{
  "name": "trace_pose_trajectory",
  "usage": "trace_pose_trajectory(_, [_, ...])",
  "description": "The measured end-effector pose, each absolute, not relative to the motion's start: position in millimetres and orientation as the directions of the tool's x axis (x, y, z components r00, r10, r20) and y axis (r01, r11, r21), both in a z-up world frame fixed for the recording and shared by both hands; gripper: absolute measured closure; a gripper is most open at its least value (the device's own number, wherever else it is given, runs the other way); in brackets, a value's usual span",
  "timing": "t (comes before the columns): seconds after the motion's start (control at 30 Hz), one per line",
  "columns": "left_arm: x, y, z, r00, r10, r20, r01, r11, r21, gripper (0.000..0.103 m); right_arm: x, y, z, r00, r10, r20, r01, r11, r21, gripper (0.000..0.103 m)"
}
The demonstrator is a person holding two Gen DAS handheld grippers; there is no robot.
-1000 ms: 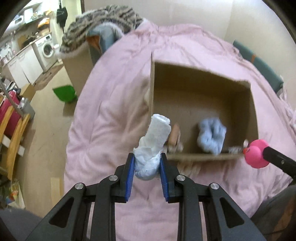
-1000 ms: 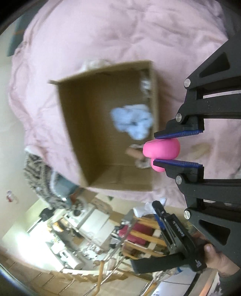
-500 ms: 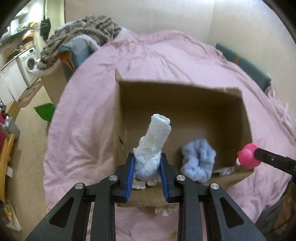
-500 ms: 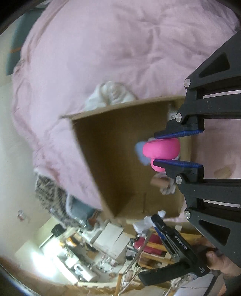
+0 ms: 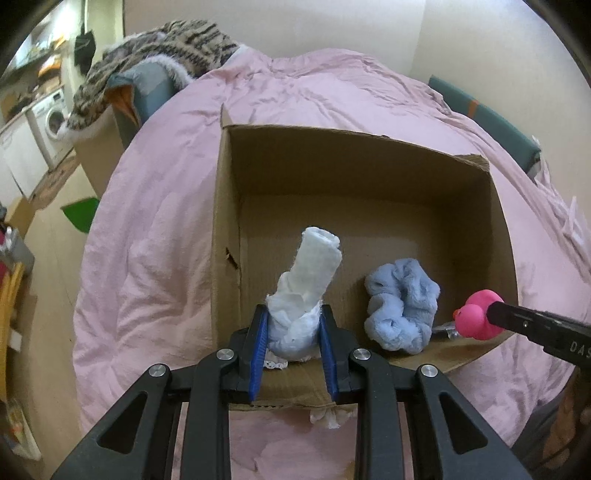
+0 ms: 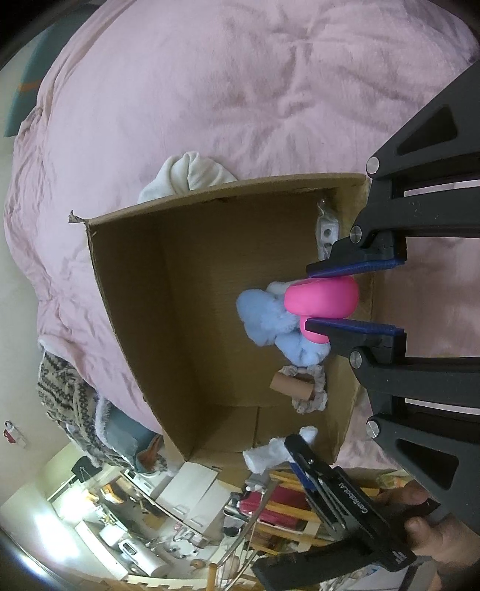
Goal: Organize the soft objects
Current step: 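Lower the duck and sock into the box with both tools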
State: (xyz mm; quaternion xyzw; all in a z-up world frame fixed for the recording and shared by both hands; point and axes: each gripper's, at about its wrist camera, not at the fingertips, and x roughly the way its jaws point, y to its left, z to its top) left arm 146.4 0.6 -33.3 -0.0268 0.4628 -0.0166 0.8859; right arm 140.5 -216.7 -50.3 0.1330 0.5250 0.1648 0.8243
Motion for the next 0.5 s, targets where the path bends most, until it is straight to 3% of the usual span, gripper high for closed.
trace_pose_trajectory(0.5, [141.4,-4.9,-30.1,0.574,-0.075,-0.815,0.026,0.997,-0.074,0.075,142.5,-210.4,-54.4,0.378,0.397,-0.837,-0.138,0.918,0.373,0.079])
